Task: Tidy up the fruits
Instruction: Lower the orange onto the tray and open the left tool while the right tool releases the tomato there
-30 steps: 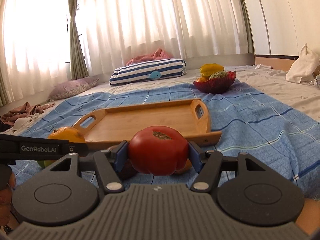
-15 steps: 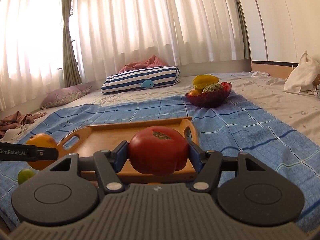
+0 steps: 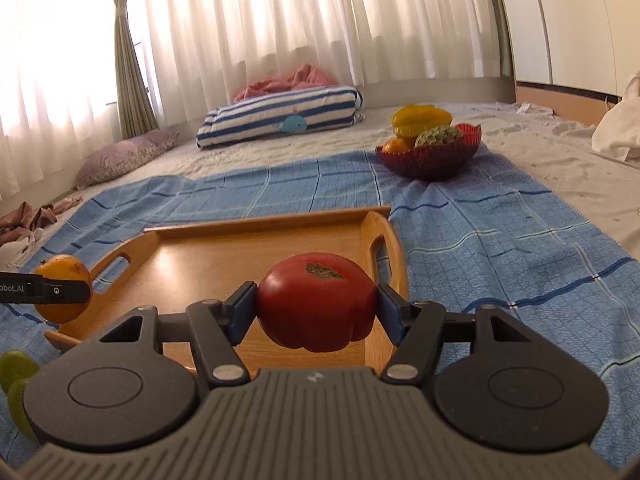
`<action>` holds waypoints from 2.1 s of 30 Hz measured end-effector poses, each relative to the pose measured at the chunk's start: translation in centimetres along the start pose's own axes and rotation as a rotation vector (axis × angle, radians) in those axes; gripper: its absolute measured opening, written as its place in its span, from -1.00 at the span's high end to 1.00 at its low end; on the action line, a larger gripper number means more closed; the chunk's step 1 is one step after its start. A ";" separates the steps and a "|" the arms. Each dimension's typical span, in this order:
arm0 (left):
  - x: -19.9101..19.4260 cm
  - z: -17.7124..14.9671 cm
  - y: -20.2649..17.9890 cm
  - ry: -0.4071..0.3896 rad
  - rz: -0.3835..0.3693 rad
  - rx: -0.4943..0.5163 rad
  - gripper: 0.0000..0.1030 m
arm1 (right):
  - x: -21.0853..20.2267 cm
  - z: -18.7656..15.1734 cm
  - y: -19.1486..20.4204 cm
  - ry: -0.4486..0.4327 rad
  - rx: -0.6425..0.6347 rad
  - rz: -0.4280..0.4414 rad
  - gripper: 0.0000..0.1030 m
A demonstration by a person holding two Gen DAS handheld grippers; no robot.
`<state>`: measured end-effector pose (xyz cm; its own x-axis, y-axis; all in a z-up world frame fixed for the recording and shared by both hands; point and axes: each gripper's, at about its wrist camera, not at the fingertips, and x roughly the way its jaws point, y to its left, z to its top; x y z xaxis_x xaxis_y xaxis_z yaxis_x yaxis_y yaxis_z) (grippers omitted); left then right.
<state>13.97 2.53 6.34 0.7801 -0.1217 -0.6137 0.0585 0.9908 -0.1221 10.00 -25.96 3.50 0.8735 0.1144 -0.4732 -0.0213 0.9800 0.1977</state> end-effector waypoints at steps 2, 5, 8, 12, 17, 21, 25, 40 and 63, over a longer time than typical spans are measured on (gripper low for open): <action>0.8 0.2 0.3 0.014 0.007 -0.005 -0.26 | 0.6 0.0 -0.1 0.019 0.002 0.003 -0.28; 1.7 0.3 0.5 0.027 0.015 -0.003 -0.26 | 1.4 0.1 -0.1 0.035 0.005 -0.001 -0.28; 2.4 0.3 0.6 0.038 0.023 0.004 -0.26 | 1.9 0.1 -0.1 0.050 0.002 -0.001 -0.28; 3.2 0.1 0.8 0.060 0.026 -0.004 -0.26 | 2.5 -0.1 0.3 0.067 -0.020 -0.009 -0.29; 3.9 -0.1 1.0 0.073 0.039 0.003 -0.26 | 3.4 -0.6 0.6 0.094 -0.024 -0.016 -0.29; 4.1 -0.2 0.7 0.079 0.037 0.021 -0.26 | 3.7 -1.0 0.5 0.108 -0.017 -0.020 -0.29; 4.5 -0.4 0.5 0.087 0.029 0.023 -0.26 | 3.7 -1.1 0.5 0.105 -0.019 -0.019 -0.29; 4.7 -0.5 -0.1 0.090 0.042 0.077 -0.27 | 4.0 -1.7 0.2 0.098 -0.011 -0.009 -0.33; 0.9 -0.5 -0.8 -0.015 0.004 0.107 -0.77 | 1.4 -1.1 0.1 0.017 -0.017 0.008 -0.78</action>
<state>14.36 1.60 5.51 0.7894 -0.1181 -0.6024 0.1215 0.9920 -0.0352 10.66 -25.48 1.88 0.8649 0.1252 -0.4861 -0.0371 0.9817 0.1869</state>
